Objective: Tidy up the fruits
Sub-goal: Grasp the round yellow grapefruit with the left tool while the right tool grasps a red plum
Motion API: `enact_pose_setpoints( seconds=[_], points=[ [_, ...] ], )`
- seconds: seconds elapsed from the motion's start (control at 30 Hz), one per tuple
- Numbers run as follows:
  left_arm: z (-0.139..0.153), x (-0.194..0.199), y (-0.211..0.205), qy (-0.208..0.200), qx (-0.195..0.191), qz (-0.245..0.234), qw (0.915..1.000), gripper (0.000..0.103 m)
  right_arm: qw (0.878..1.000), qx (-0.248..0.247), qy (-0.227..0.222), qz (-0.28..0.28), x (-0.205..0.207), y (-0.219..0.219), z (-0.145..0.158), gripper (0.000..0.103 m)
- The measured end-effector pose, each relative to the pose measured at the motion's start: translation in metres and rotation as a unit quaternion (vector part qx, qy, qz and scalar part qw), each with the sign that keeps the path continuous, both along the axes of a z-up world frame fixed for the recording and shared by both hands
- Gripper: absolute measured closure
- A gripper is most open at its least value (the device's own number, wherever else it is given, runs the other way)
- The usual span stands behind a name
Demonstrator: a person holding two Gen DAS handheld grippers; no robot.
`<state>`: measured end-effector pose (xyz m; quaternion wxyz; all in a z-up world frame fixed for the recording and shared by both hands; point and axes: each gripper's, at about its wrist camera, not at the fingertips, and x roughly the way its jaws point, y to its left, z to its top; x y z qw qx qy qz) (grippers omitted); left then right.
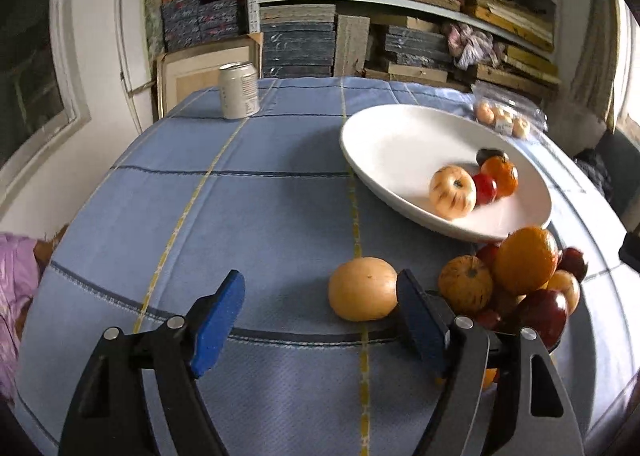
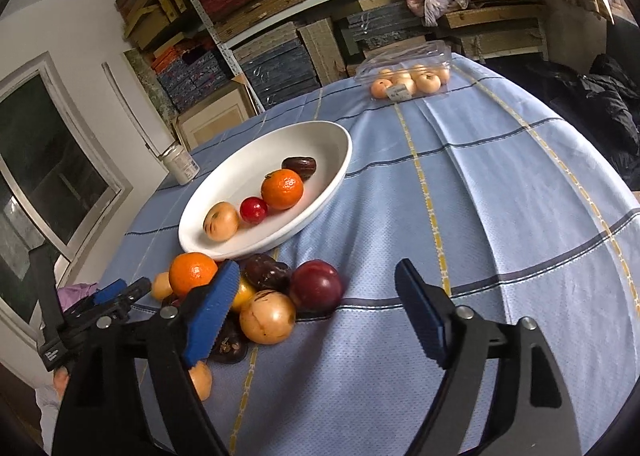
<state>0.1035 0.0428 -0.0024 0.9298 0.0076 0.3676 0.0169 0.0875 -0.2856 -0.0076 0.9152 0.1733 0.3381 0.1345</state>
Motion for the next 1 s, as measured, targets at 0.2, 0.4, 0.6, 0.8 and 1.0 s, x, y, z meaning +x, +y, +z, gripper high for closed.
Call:
enact_pose_setpoints(
  seconds=[0.2, 0.4, 0.6, 0.8, 1.0],
  points=[
    [-0.011, 0.008, -0.014, 0.006, 0.035, -0.015, 0.9993, 0.024, 1.0, -0.006, -0.003, 0.005, -0.002, 0.004, 0.001, 0.02],
    [-0.017, 0.018, -0.003, 0.029, 0.001, -0.011, 0.9995, 0.023, 1.0, -0.006, -0.001, 0.006, -0.001, 0.005, 0.001, 0.02],
    [-0.019, 0.019, 0.002, 0.035, -0.003, 0.0, 0.9994, 0.019, 1.0, -0.009, 0.006, 0.001, 0.002, 0.004, -0.002, 0.019],
    [-0.016, 0.016, 0.01, 0.031, 0.018, 0.023, 0.9991, 0.019, 1.0, -0.008, 0.012, -0.006, 0.004, 0.001, -0.004, 0.019],
    [-0.023, 0.024, 0.014, 0.063, 0.015, 0.017, 0.9978, 0.019, 0.999, -0.044, 0.018, -0.011, 0.007, 0.007, -0.008, 0.019]
  ],
)
